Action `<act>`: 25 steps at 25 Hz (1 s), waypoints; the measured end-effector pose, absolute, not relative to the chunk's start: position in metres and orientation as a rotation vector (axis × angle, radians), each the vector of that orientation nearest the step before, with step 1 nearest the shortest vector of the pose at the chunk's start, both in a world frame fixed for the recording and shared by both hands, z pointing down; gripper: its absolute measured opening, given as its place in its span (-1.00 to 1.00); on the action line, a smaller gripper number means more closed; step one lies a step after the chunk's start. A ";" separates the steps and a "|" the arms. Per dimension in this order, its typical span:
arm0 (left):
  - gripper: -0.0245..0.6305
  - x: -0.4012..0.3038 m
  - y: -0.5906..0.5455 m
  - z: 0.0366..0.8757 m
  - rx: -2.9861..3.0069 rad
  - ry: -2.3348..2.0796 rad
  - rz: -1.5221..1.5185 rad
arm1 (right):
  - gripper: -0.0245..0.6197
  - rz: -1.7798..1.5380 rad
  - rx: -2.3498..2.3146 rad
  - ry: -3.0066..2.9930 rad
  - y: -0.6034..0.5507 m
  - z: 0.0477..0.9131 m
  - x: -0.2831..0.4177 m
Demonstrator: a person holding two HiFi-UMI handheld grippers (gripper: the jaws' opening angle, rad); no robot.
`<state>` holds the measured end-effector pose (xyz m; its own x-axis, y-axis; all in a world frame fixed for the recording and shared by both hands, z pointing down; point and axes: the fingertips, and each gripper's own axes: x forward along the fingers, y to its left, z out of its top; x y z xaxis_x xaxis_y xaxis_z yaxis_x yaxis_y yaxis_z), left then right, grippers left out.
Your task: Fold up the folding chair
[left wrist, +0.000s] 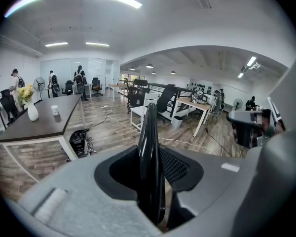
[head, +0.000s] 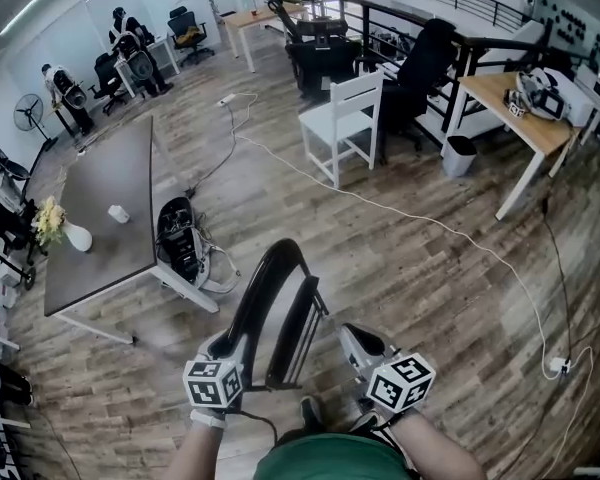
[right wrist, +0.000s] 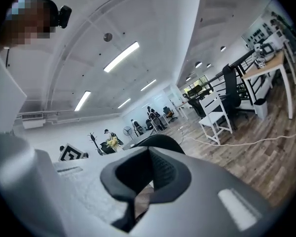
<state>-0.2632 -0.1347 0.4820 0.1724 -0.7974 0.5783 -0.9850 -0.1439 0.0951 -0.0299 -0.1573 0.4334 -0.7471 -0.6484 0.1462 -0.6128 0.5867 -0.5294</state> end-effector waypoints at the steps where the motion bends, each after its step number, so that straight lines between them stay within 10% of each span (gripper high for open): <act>1: -0.49 -0.264 -0.135 0.482 2.004 -1.679 0.546 | -0.91 -0.847 -1.096 2.750 -0.155 0.425 -0.029; 25: -0.49 -0.270 -0.135 0.480 2.010 -1.705 0.520 | -0.91 -0.332 -1.387 2.753 -0.161 0.360 0.025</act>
<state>-0.2696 -0.1353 0.4803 0.1645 -0.8162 0.5538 -0.9864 -0.1340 0.0954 0.0245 -0.1609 0.3602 -0.5990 -0.7985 0.0598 -0.7898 0.5769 -0.2085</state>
